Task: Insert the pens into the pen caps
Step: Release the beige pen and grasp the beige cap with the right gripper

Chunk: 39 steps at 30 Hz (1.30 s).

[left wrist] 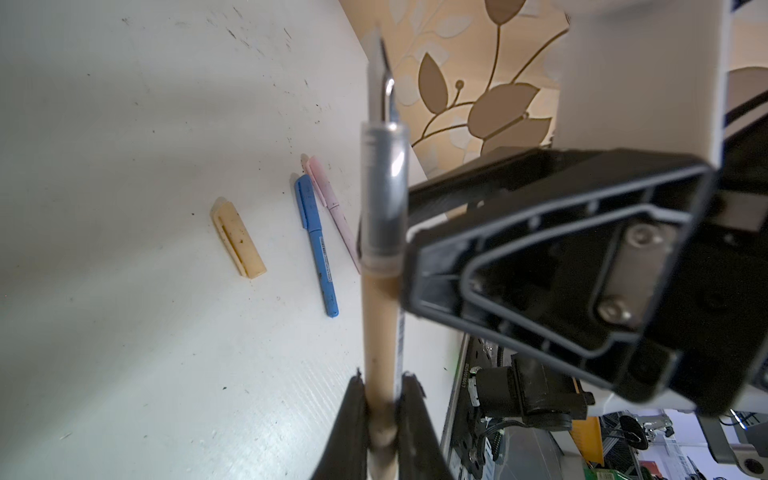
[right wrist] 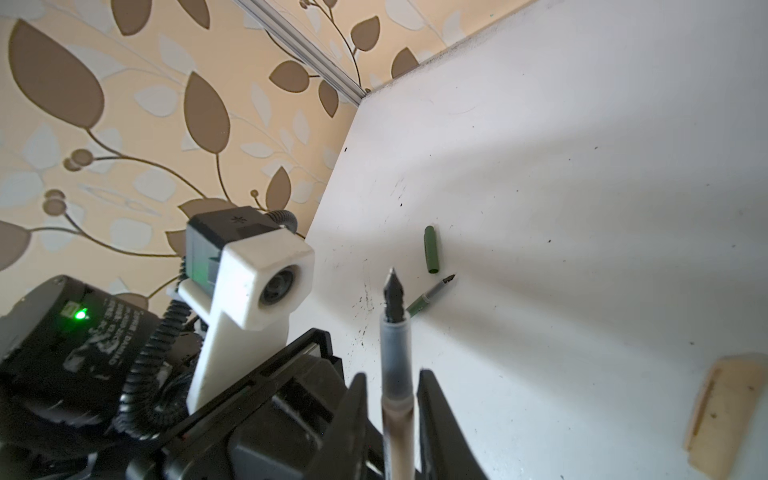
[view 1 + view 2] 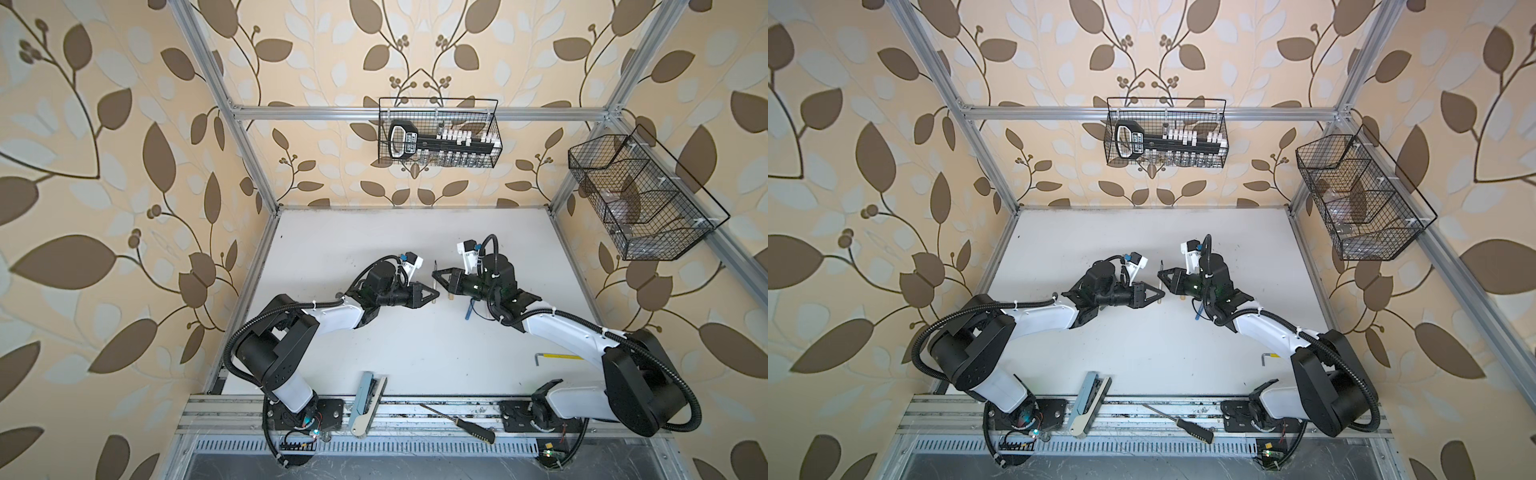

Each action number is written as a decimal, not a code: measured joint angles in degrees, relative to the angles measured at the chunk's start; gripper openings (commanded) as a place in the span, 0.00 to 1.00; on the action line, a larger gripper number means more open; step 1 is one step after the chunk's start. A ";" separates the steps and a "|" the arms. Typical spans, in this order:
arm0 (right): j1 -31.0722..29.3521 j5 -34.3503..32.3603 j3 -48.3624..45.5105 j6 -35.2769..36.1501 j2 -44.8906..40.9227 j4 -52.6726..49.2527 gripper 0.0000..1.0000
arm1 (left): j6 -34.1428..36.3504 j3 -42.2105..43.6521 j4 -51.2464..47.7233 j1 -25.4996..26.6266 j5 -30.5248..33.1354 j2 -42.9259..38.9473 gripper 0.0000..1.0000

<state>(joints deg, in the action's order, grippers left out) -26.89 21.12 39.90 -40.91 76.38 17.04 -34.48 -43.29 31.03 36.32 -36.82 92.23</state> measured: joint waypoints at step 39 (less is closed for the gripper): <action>8.50 -7.67 22.34 19.30 28.09 -38.75 0.30 | 17.31 1.46 -30.18 2.73 10.49 -15.91 0.08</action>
<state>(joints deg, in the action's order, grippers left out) -18.39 13.45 62.24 -21.61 104.47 -21.71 -17.17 -41.82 0.84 39.05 -26.33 76.31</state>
